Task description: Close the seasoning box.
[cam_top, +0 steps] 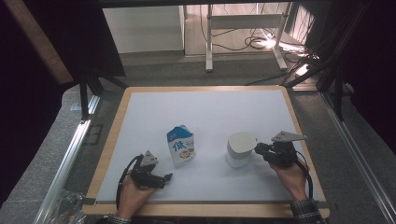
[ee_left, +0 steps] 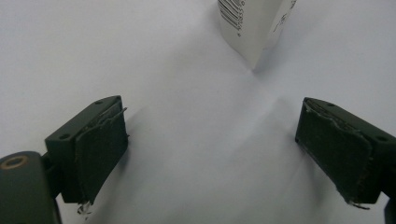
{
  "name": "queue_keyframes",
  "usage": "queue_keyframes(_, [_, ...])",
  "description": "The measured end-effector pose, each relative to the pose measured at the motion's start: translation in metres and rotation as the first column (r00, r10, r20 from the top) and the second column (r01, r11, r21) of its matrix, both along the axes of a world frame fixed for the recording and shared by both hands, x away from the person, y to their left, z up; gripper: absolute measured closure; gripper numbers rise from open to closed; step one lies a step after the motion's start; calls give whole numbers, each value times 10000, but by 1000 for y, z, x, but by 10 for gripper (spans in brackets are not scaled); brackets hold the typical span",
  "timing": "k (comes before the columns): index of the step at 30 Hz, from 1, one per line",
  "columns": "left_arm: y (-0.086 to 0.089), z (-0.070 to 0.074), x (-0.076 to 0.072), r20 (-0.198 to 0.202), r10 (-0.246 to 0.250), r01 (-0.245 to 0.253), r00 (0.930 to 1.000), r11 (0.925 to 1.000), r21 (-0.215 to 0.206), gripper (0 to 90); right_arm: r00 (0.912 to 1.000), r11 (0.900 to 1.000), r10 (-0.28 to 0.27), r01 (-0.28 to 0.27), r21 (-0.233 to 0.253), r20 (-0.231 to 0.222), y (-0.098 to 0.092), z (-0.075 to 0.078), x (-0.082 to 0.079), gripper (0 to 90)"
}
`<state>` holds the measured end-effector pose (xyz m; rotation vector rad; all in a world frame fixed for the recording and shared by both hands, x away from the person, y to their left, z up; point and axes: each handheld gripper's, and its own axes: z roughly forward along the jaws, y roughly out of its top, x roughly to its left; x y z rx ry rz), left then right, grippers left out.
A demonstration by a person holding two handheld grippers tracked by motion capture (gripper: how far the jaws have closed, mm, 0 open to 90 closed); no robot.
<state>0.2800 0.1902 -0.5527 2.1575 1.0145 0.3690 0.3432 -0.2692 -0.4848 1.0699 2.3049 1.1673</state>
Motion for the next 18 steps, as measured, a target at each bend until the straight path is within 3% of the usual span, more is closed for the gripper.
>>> queue_keyframes(9, [0, 0, 0, 4, 15, -15, 10000, 10000, -23, 87, 9990, 9996, -237, 242, -130, 376, 2, 1, -7, 779])
queue_keyframes(18, [0, 0, 0, 1, 20, -20, 10000, 10000, -29, 87, 9996, 10000, -79, 79, -3, 276, -1, 2, -15, 804])
